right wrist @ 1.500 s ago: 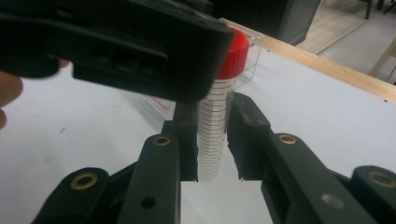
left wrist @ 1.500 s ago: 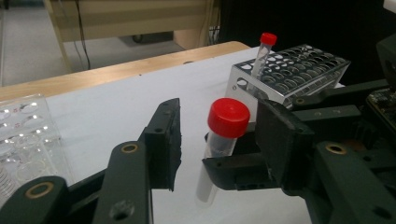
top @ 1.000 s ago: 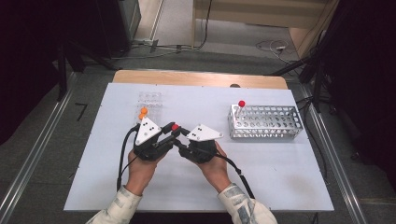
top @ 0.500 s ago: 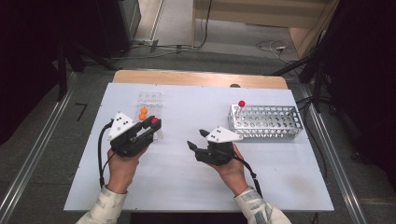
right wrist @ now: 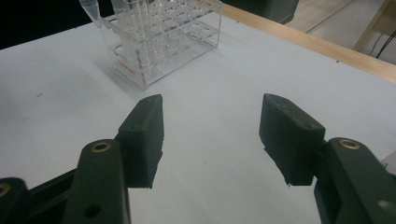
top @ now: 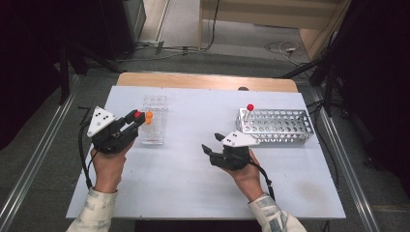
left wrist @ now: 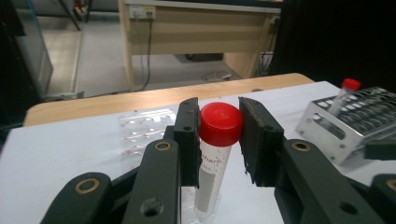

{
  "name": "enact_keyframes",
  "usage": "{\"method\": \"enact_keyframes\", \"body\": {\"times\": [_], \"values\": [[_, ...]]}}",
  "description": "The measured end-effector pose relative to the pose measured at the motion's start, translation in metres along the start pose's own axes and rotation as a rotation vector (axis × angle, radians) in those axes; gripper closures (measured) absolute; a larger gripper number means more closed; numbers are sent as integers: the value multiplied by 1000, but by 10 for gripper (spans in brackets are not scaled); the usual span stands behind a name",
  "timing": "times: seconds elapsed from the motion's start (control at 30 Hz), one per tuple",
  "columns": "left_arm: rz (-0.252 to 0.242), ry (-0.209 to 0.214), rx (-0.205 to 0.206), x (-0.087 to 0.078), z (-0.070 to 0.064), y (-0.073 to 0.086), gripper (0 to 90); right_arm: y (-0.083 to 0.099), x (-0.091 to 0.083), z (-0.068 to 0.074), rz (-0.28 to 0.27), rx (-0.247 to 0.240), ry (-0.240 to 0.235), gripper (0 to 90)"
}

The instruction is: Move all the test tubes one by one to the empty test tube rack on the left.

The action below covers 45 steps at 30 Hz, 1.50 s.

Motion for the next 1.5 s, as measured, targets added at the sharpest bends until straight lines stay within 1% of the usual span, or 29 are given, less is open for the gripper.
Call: {"method": "enact_keyframes", "body": {"times": [0.1,0.13,0.2,0.33,0.43,0.63,0.7,0.8,1.0,1.17,1.33,1.4,1.43,1.5], "values": [[-9,-30,-16,2,11,-3,703,1,-1,-2,1,8,5,383],[-14,-43,-16,4,15,-5,703,1,-1,-3,1,11,7,383],[-22,-56,-24,6,21,-7,703,1,-1,-4,1,4,8,383],[-39,-77,-25,13,28,-11,703,2,-2,-6,0,11,11,383],[-38,-103,-9,22,32,-12,703,2,-2,-7,4,14,13,382],[-34,-115,-17,37,35,-13,703,2,-3,-9,0,21,17,372],[-28,-123,-19,41,36,-12,703,2,-4,-10,-3,20,18,363],[-12,-136,-10,45,38,-7,703,3,-5,-11,-1,26,24,334],[6,-139,-15,51,38,2,702,4,-6,-16,0,41,41,265],[21,-143,-12,55,38,10,702,4,-7,-15,-1,42,42,263],[45,-151,-22,58,41,19,698,5,-6,-15,4,39,42,262],[47,-152,-30,58,42,21,690,5,-6,-16,4,41,45,261],[51,-149,-34,58,42,22,666,5,-6,-17,3,43,46,261],[50,-145,-44,58,42,21,648,5,-7,-18,3,44,50,260]]}}
Point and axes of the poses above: each handheld gripper's, and its own axes: x roughly forward along the jaws, y roughly out of its underside, z roughly to its left, the point moved 9 cm from there along x, roughly forward along the jaws, and after that the axes turned 9 degrees about -x, right-handed, at the moved point
